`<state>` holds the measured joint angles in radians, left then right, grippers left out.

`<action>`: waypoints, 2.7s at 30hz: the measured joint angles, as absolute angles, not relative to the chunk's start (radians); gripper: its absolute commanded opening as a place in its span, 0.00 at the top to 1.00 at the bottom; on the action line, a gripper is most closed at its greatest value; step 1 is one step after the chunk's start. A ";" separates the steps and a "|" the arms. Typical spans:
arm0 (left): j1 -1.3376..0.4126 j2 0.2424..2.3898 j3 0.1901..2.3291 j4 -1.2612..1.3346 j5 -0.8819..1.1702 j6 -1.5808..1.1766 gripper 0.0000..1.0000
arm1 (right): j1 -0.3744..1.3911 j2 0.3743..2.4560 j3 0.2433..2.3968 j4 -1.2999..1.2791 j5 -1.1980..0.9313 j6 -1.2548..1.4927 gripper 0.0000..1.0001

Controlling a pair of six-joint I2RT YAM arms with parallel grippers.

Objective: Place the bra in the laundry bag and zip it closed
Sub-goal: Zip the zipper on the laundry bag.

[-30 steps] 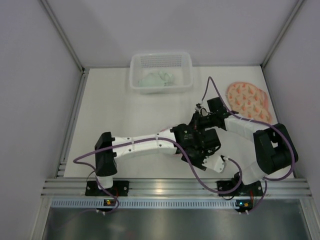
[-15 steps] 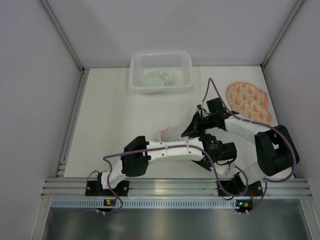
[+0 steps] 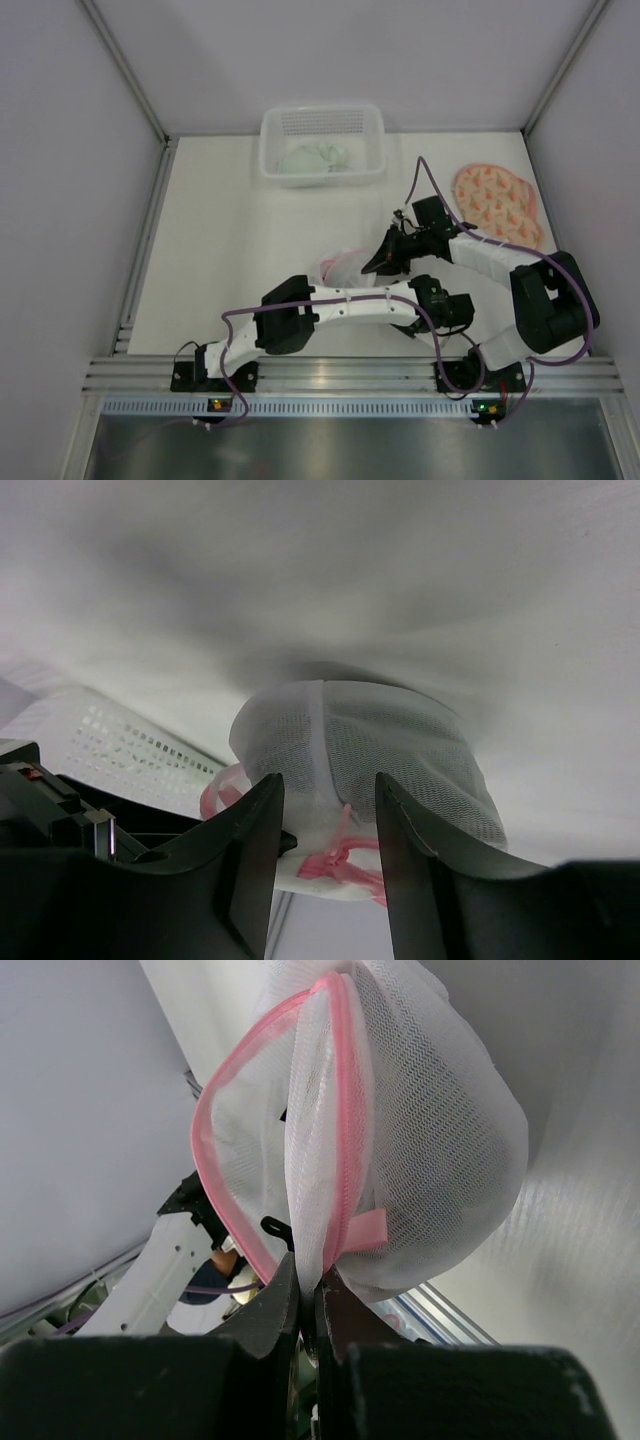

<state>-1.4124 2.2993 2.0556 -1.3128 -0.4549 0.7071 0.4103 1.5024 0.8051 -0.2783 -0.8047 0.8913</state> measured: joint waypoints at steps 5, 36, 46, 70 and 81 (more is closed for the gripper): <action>-1.410 2.300 2.056 -1.313 -0.484 0.700 0.55 | 0.410 1.491 0.783 -0.270 -0.805 0.896 1.00; -1.364 2.335 2.001 -1.310 -0.531 0.649 0.97 | 0.411 1.461 0.773 -0.263 -0.801 0.894 1.00; -1.385 2.335 2.000 -1.317 -0.541 0.628 1.00 | 0.411 1.552 0.881 -0.331 -0.802 0.807 1.00; -1.438 2.317 1.972 -1.338 -0.496 0.562 1.00 | 0.393 1.578 0.915 -0.374 -0.841 0.681 1.00; -1.497 2.204 1.882 -1.328 -0.408 0.519 1.00 | 0.377 1.642 1.018 -0.547 -0.891 0.538 1.00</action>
